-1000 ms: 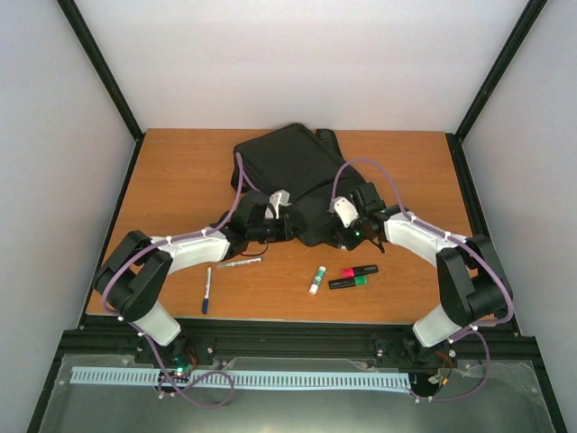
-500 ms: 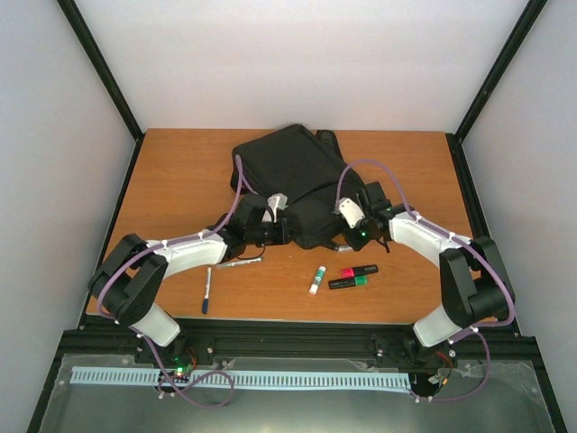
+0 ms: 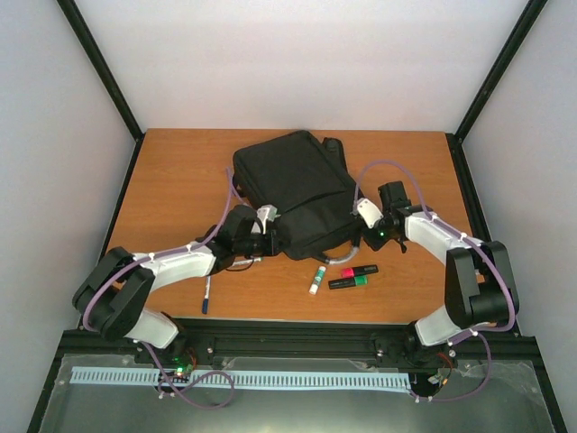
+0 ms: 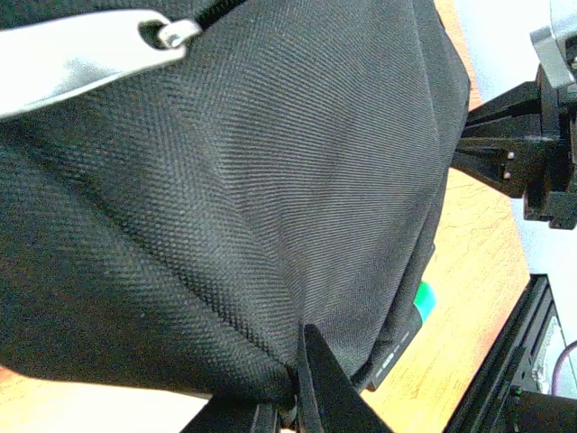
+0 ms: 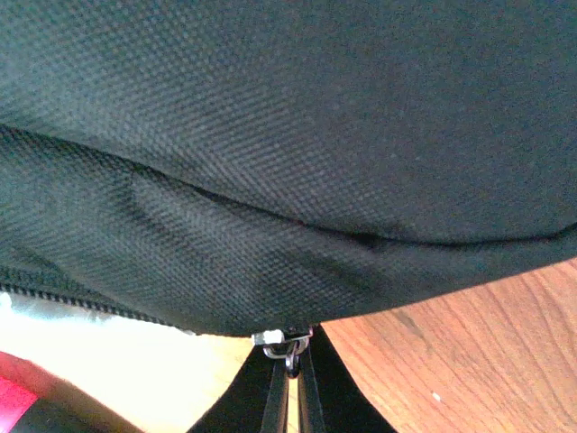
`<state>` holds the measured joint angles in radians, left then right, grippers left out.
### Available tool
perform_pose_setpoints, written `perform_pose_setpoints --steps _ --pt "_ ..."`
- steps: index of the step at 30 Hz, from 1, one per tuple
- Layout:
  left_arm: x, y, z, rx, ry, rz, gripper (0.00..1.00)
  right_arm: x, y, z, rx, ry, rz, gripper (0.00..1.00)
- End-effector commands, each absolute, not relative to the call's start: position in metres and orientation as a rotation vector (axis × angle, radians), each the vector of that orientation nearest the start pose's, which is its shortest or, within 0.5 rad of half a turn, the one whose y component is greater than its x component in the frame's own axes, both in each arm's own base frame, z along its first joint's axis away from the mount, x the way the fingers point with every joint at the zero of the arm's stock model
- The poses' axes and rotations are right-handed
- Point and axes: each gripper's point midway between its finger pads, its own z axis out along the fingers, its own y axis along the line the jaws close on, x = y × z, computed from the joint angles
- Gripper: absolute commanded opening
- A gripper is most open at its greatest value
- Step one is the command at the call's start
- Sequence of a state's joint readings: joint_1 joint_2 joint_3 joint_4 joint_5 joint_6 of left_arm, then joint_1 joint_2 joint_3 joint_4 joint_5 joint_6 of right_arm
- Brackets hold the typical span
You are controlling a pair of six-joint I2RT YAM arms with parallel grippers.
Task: Pack the student bag
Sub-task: Zip the student bag at the center of the board.
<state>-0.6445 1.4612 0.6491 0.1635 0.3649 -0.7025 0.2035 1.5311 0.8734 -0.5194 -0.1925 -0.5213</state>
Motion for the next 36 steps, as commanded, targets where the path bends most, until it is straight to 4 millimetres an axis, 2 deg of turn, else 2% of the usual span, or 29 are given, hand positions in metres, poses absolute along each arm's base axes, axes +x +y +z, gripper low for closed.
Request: perform_pose_setpoints --steps 1,7,12,17,18,19,20,22,23,27,29,32,36 --pt "0.281 -0.263 0.101 0.148 2.389 -0.985 0.01 0.326 0.096 0.068 -1.051 2.432 0.136 0.03" --pt "0.304 -0.232 0.097 0.037 2.39 -0.863 0.01 0.326 0.128 0.079 -1.1 2.389 0.291 0.03" --pt "0.324 -0.207 0.097 -0.105 2.378 -0.828 0.01 0.308 0.169 0.084 -1.241 2.324 0.356 0.03" --pt "0.352 -0.186 0.096 -0.204 2.353 -0.803 0.01 0.296 0.214 0.089 -1.333 2.287 0.42 0.03" --pt "0.358 -0.184 0.098 -0.22 2.347 -0.821 0.04 0.296 0.223 0.09 -1.34 2.283 0.438 0.03" --pt "0.361 -0.182 0.098 -0.237 2.346 -0.832 0.11 0.296 0.232 0.092 -1.346 2.277 0.456 0.03" --pt "0.362 -0.181 0.1 -0.249 2.345 -0.834 0.24 0.297 0.241 0.094 -1.353 2.271 0.476 0.03" --pt "0.358 -0.178 0.105 -0.265 2.339 -0.829 0.45 0.301 0.255 0.1 -1.351 2.261 0.513 0.03" --pt "0.355 -0.174 0.107 -0.277 2.338 -0.819 0.52 0.304 0.262 0.103 -1.347 2.254 0.528 0.03" --pt "0.336 -0.16 0.124 -0.322 2.334 -0.782 0.67 0.309 0.281 0.107 -1.348 2.231 0.562 0.03" --pt "0.325 -0.16 0.132 -0.308 2.335 -0.797 0.71 0.31 0.287 0.105 -1.357 2.229 0.571 0.03" --pt "0.316 -0.171 0.142 -0.197 2.331 -0.819 0.71 0.308 0.294 0.1 -1.373 2.233 0.586 0.03" --pt "0.314 -0.185 0.142 -0.04 2.327 -0.802 0.67 0.305 0.3 0.097 -1.376 2.245 0.627 0.03"
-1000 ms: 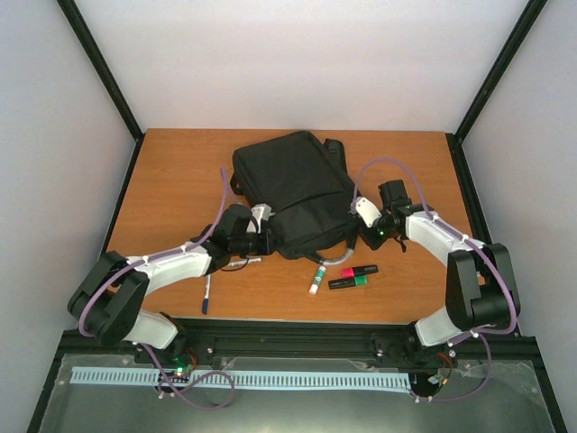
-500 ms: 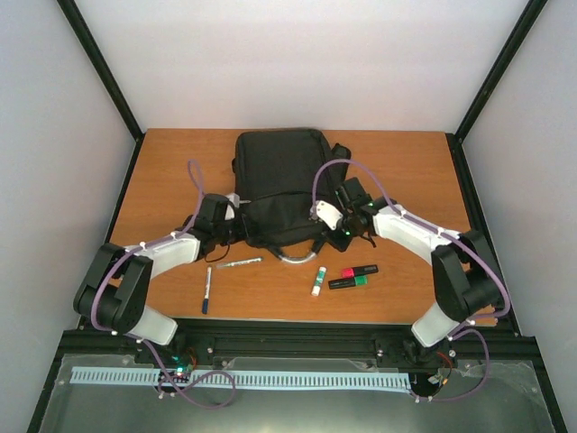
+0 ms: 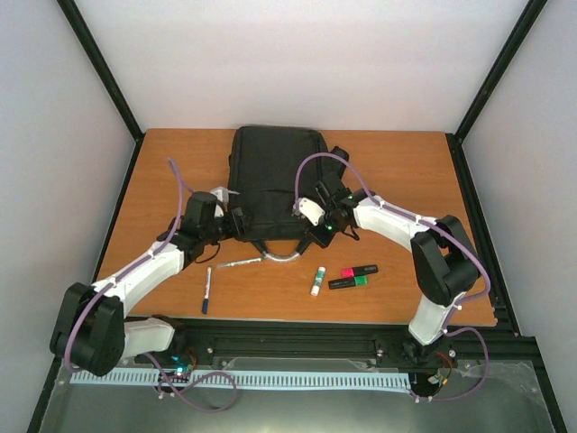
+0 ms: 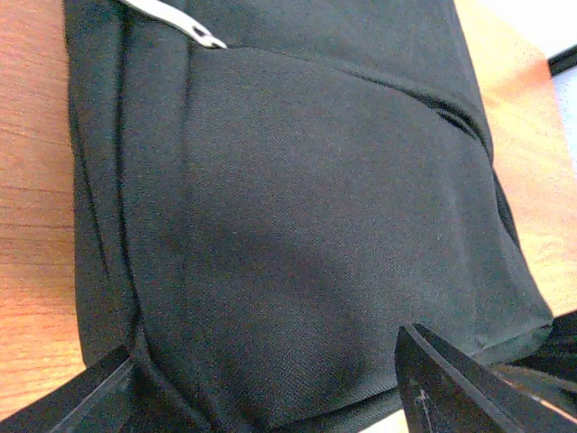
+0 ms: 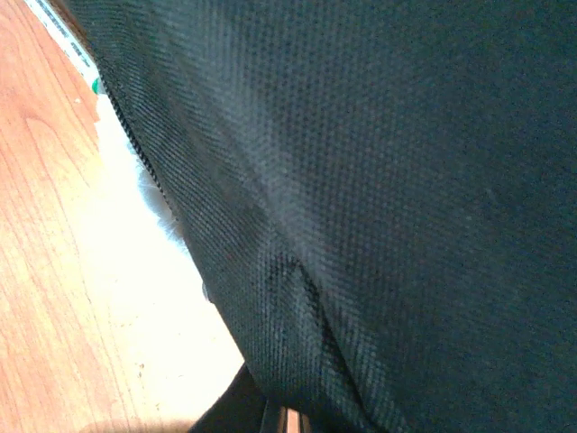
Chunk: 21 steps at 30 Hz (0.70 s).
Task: Pack the student bag
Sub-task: Zip the student bag at the center of the board.
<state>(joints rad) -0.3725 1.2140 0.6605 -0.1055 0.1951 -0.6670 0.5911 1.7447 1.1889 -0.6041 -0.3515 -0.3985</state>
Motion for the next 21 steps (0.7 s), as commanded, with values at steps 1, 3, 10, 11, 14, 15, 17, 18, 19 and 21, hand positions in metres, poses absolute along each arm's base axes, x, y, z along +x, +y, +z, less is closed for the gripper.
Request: perform_pose_setpoints --steps 1,3,10,11,14,15,17,18,19,21 --pt "0.314 -0.187 0.138 -0.05 2.342 -0.813 0.67 0.305 0.3 0.097 -1.373 2.248 0.632 0.03" --pt "0.315 -0.196 0.131 -0.055 2.362 -0.877 0.66 0.305 0.3 0.097 -1.371 2.249 0.635 0.03" --pt "0.322 -0.193 0.109 -0.18 2.408 -0.85 0.32 0.306 0.298 0.097 -1.371 2.256 0.611 0.03" --pt "0.323 -0.19 0.111 -0.19 2.398 -0.832 0.27 0.305 0.295 0.096 -1.378 2.26 0.602 0.03" --pt "0.325 -0.181 0.119 -0.202 2.369 -0.774 0.13 0.302 0.281 0.091 -1.397 2.278 0.564 0.03" --pt "0.326 -0.178 0.121 -0.204 2.36 -0.758 0.09 0.302 0.275 0.089 -1.392 2.287 0.554 0.03" --pt "0.326 -0.174 0.123 -0.203 2.353 -0.73 0.02 0.303 0.259 0.085 -1.382 2.313 0.532 0.03" --pt "0.325 -0.172 0.124 -0.203 2.352 -0.724 0.01 0.304 0.25 0.083 -1.375 2.327 0.521 0.03" --pt "0.325 -0.171 0.125 -0.203 2.35 -0.722 0.01 0.306 0.242 0.082 -1.365 2.337 0.509 0.03" --pt "0.325 -0.17 0.126 -0.197 2.347 -0.727 0.01 0.31 0.226 0.079 -1.342 2.363 0.489 0.03"
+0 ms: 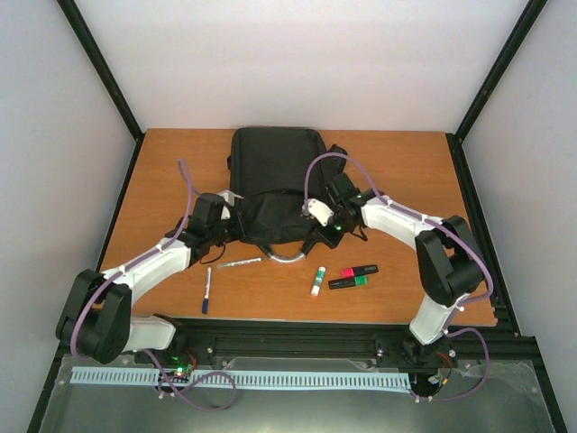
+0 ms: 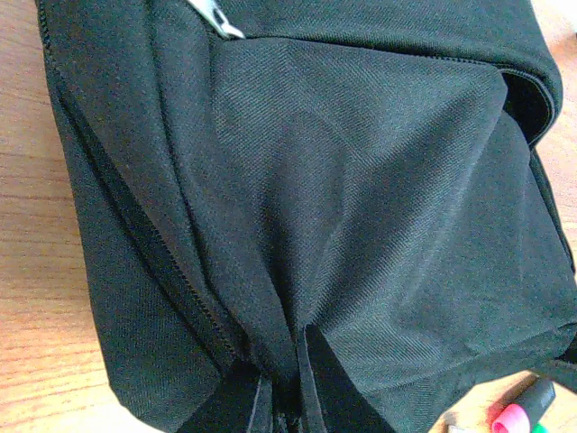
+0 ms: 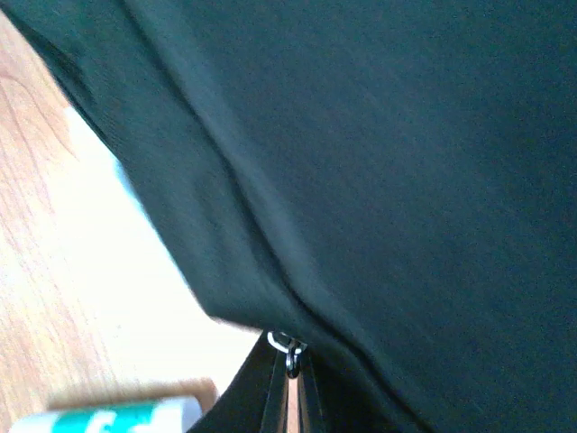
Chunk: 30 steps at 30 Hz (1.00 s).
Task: Pack the student bag
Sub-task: Zip the student bag at the center of the board.
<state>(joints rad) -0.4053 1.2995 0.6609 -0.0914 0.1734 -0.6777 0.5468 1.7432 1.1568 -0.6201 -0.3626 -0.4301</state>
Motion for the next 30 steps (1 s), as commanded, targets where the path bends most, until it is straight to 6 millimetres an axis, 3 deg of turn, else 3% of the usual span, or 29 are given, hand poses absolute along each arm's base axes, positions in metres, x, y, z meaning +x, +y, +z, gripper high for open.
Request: perform_pose_setpoints --steps 1,6,11,19,30 --pt "0.324 -0.171 0.126 -0.188 2.346 -0.733 0.01 0.313 0.218 0.078 -1.328 2.376 0.484 0.03" --pt "0.323 -0.176 0.129 -0.116 2.34 -0.749 0.01 0.334 0.186 0.075 -1.271 2.403 0.427 0.03" --pt "0.318 -0.193 0.137 -0.02 2.308 -0.865 0.01 0.364 0.171 0.071 -1.233 2.416 0.395 0.03" --pt "0.315 -0.208 0.146 0.064 2.253 -0.98 0.01 0.411 0.176 0.062 -1.194 2.396 0.366 0.03" --pt "0.313 -0.203 0.141 0.059 2.263 -0.945 0.01 0.451 0.169 0.067 -1.135 2.35 0.274 0.03"
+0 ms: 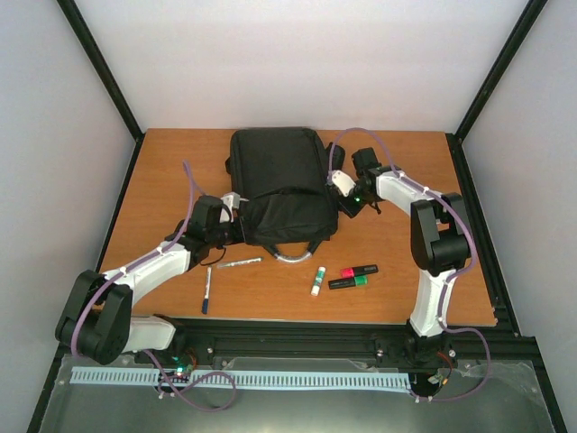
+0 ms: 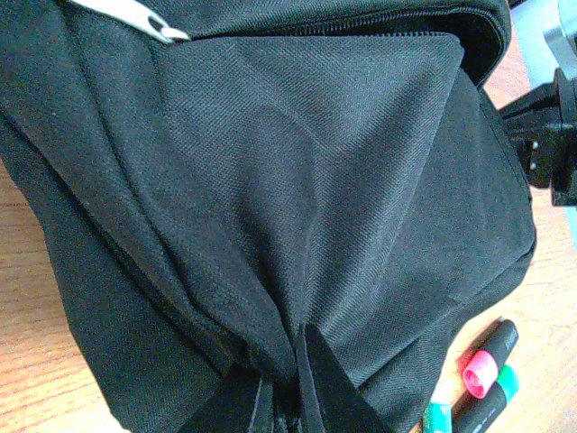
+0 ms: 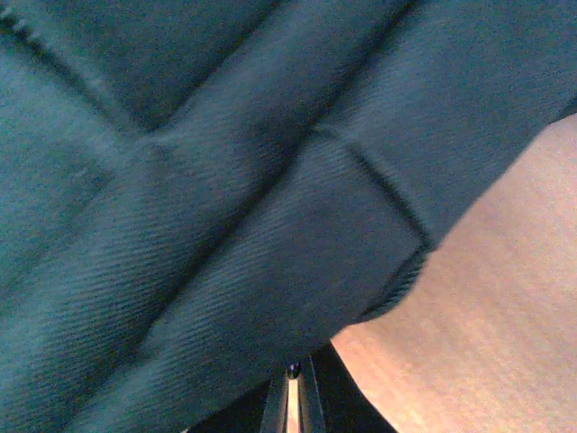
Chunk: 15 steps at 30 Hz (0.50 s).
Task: Pack the student bag
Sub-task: Zip the student bag at the center of the board.
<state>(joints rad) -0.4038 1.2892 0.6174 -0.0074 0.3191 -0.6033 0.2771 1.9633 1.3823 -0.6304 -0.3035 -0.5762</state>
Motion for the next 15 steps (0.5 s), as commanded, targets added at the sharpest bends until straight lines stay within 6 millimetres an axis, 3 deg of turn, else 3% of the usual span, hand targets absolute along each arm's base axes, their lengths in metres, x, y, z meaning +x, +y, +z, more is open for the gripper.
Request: perform_pose_setpoints --steps 1,15 --pt "0.313 -0.204 0.142 0.059 2.261 -0.945 0.01 0.454 0.168 0.067 -1.132 2.35 0.271 0.03" --pt "0.315 -0.202 0.135 0.049 2.284 -0.924 0.01 0.47 0.167 0.074 -1.07 2.325 0.257 0.07"
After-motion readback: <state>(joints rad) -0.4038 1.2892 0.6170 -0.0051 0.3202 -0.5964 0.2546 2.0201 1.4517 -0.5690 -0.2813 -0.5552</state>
